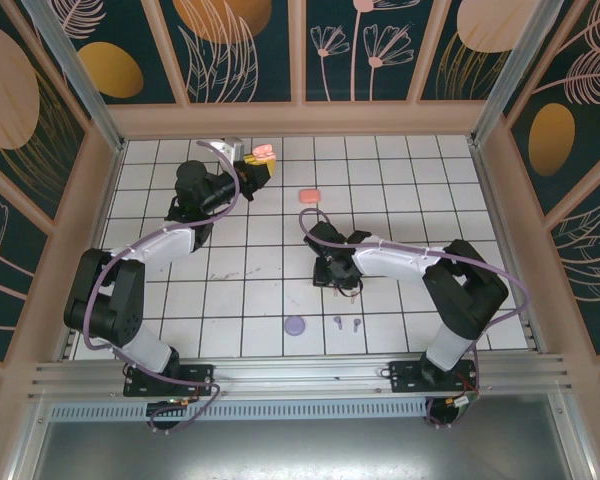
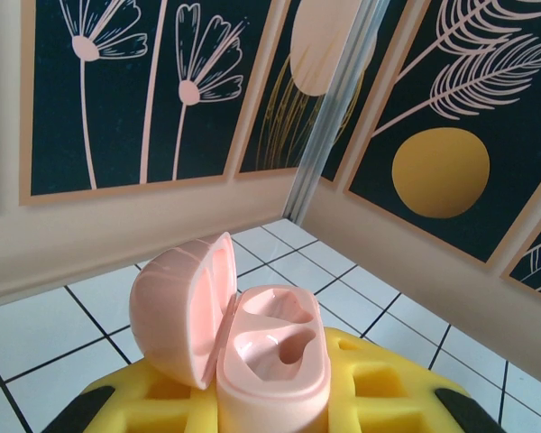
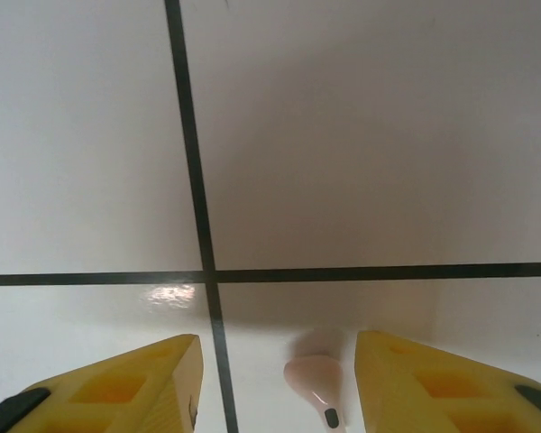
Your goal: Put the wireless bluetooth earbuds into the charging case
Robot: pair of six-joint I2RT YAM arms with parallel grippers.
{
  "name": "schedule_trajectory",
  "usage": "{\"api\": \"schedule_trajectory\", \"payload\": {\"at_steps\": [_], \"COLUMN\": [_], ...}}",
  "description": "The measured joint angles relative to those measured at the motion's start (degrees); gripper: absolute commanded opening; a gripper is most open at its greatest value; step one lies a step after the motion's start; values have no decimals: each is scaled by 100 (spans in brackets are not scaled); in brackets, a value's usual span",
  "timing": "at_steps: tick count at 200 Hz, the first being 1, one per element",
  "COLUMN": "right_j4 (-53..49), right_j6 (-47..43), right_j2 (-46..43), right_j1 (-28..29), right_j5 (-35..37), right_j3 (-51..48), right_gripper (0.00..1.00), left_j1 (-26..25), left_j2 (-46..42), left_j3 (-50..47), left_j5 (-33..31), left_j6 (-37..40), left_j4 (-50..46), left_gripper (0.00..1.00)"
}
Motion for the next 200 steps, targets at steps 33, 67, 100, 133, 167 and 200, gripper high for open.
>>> {"api": "schedule_trajectory", "payload": {"at_steps": [33,67,100,133,167,200], "right_j4": [-46,-46,-46,-46,-48,-46], "right_j6": [15,15,15,15,15,15], "right_j2": [11,11,11,11,11,22], "right_j1": [11,15,50,74,76,76], "right_j5": [37,37,35,35,35,37], "right_j3": [0,0,0,-24,-122,-166], "right_gripper": [45,43,42,42,41,40], "left_j1": [0,0,0,0,0,0], "left_j2": [0,0,2,2,2,2], "left_j3": [0,2,0,0,0,0], "left_j5": [0,2,0,0,0,0], "left_j6": [-2,0,-2,0,-2,0], "left_j4": [22,22,22,22,22,22], "left_gripper": [0,0,0,0,0,0]}}
